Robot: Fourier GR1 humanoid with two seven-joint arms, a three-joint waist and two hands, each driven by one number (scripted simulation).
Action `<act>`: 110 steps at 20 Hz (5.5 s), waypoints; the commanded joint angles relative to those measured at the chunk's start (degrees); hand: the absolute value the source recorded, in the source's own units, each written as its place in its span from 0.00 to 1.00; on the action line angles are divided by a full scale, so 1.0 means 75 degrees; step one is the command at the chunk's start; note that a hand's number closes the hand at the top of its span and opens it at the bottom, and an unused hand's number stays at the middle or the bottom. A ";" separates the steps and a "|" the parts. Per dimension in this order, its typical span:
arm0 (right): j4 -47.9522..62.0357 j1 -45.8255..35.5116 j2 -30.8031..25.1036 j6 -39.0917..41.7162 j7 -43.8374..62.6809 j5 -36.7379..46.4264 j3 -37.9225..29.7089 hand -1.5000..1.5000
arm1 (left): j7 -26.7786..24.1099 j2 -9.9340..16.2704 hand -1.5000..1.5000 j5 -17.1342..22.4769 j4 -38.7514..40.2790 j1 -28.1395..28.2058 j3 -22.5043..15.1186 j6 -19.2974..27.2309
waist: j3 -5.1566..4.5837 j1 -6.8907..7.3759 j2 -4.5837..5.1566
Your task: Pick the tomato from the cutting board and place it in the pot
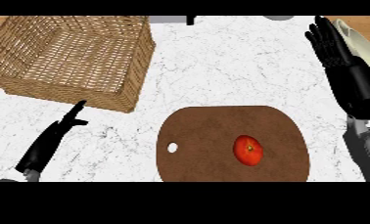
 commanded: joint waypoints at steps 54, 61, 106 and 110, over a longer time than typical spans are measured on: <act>-0.3494 0.5033 0.3321 -0.4349 0.7857 0.8216 0.3208 0.00 | 0.0772 -0.2856 0.50 0.0537 0.0325 -0.1133 0.0707 -0.0482 | 0.0100 0.0171 0.0240; -0.3079 0.5461 0.3358 -0.5701 0.5424 0.6390 0.3495 0.00 | 0.0806 -0.2802 0.50 0.0522 -0.0401 -0.0343 0.0598 -0.0526 | 0.0107 0.0204 0.0223; 0.2292 0.4740 -0.2569 0.0406 -0.3340 -0.1682 -0.2049 1.00 | 0.0529 -0.3017 0.50 0.0328 -0.0081 -0.0239 0.1362 -0.1137 | 0.0184 -0.0034 0.0235; 0.4017 0.4653 -0.3415 0.1838 -0.4506 -0.1861 -0.2797 1.00 | 0.0723 -0.2918 0.50 0.0362 -0.0125 -0.0491 0.1416 -0.1216 | 0.0185 0.0118 0.0268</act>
